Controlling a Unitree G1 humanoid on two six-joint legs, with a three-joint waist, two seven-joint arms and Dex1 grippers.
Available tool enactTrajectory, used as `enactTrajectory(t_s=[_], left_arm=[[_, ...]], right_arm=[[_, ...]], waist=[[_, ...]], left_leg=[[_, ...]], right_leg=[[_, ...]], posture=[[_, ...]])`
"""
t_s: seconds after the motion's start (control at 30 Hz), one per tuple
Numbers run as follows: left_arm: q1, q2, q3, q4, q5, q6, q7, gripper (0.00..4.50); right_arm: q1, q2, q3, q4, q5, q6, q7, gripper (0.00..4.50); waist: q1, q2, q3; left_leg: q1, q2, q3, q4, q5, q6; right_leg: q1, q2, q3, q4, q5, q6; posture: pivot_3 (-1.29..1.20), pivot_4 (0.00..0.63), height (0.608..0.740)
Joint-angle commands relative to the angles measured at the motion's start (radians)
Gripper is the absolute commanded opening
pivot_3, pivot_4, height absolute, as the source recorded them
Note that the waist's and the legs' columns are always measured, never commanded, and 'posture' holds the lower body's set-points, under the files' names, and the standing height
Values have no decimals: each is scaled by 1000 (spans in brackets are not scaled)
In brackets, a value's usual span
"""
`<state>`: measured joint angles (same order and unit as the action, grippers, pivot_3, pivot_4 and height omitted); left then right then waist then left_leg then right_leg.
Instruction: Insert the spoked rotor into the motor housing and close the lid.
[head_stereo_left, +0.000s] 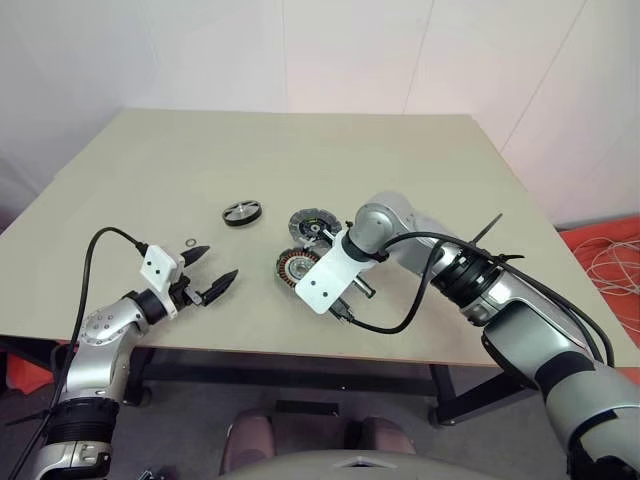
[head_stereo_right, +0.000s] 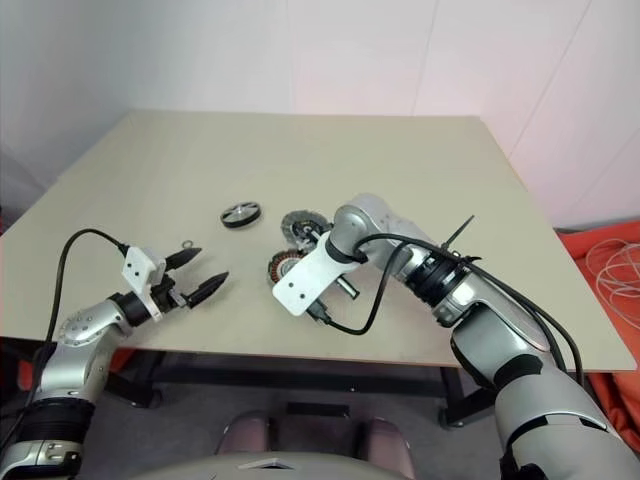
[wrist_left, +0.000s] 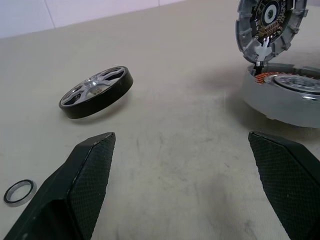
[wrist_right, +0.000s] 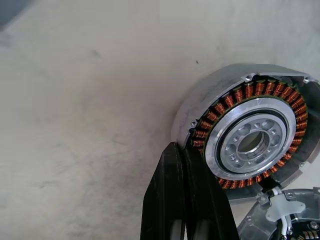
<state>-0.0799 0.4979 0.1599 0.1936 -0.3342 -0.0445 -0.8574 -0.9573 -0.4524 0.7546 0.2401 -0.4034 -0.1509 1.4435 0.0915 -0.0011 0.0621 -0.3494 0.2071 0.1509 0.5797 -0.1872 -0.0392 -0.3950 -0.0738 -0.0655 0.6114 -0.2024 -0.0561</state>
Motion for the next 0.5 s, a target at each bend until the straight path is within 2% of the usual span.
enactTrajectory(t_s=[0.03,0.47,0.5], left_arm=[[-26,-1,-2,-11,2,-7,6,4500],[-22,3,-14,-24,15,0,20,4500],[-20,4,-14,-29,9,8,15,4500]], right_arm=[[-14,-11,-52,-82,30,30,21,33],[-7,16,-37,-11,5,36,-16,33],[-6,19,-39,-9,7,42,-15,415]], waist=[[0,0,0],[0,0,0],[0,0,0]], left_leg=[[0,0,0,0,0,0],[0,0,0,1,0,0],[0,0,0,1,0,0]], right_leg=[[0,0,0,0,0,0],[-1,0,0,3,0,0],[-1,0,1,3,0,0]], posture=[[0,0,740],[0,0,740],[0,0,740]])
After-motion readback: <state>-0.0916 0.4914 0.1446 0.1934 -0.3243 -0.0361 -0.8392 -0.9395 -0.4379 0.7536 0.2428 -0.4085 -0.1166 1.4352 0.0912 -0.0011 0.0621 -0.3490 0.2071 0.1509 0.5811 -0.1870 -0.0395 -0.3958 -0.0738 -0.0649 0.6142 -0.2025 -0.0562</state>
